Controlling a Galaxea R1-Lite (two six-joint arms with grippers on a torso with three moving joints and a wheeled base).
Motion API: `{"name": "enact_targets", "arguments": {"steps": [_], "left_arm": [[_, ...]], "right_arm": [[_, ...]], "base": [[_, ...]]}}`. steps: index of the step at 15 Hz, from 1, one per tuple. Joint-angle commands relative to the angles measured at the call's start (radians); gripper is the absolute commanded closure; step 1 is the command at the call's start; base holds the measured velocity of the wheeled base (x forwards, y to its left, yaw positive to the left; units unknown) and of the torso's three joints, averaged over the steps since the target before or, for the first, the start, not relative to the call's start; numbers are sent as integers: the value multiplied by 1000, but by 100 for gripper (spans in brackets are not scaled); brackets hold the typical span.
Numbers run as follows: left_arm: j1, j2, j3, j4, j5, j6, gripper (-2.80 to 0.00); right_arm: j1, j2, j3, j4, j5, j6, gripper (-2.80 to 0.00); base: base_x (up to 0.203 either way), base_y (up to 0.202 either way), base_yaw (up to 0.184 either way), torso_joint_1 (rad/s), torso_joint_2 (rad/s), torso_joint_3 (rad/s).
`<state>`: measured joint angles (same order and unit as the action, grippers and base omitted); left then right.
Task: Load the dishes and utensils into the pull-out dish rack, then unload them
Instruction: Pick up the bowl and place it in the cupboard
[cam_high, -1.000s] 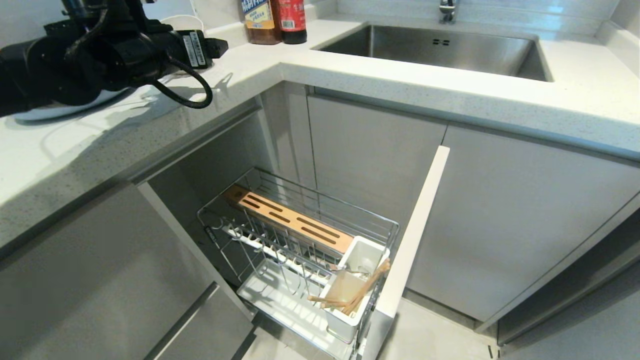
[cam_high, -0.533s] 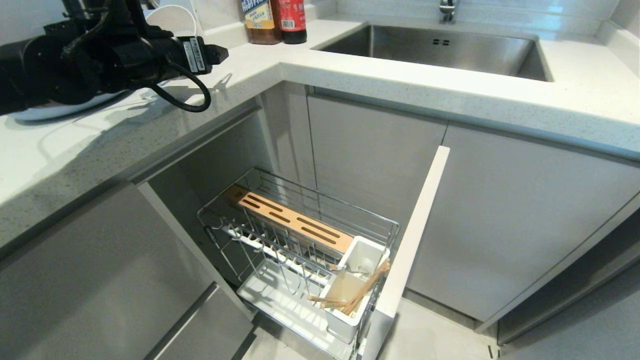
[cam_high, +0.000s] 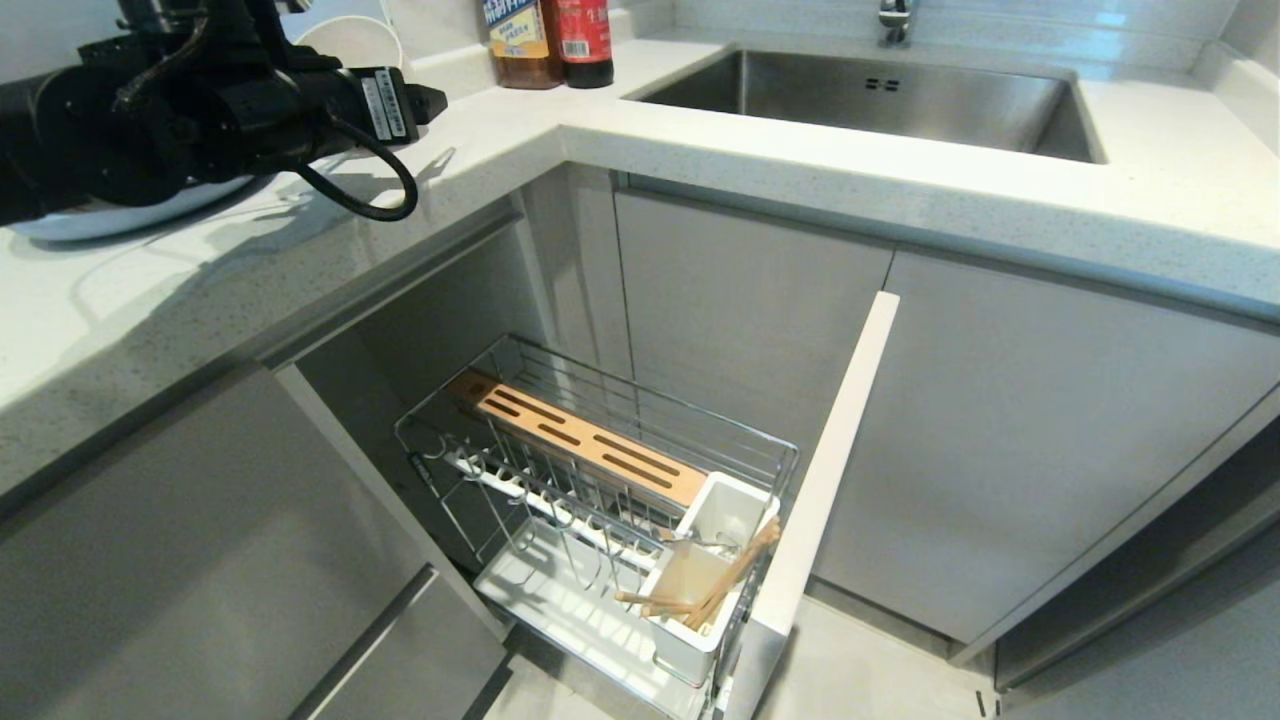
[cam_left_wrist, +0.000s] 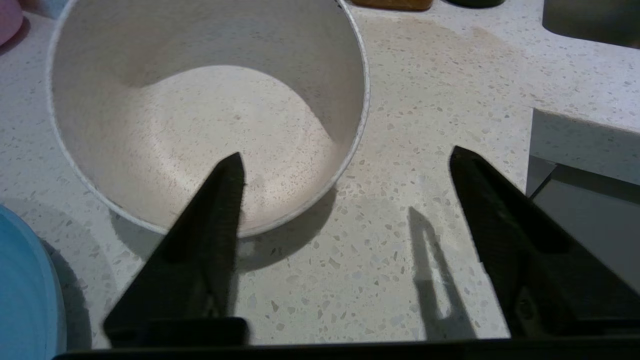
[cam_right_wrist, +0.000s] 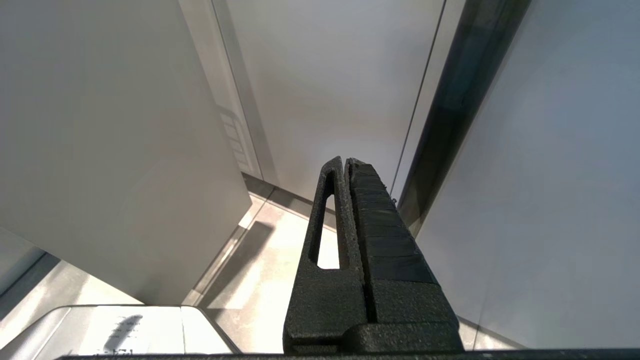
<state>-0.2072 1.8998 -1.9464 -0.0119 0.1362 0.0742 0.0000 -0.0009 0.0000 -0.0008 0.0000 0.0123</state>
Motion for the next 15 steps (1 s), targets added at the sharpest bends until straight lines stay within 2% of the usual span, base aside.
{"name": "enact_targets", "arguments": {"steps": [1,15], "left_arm": [[0,-1,0,0,2,-1,0],[-2,-44,0,-6,1,-2,0]], "right_arm": [[0,1,2,-1,0,0,0],[0,1,2,-1,0,0,0]], "base": [[0,0,0,0,0,0],[0,0,0,0,0,0]]}}
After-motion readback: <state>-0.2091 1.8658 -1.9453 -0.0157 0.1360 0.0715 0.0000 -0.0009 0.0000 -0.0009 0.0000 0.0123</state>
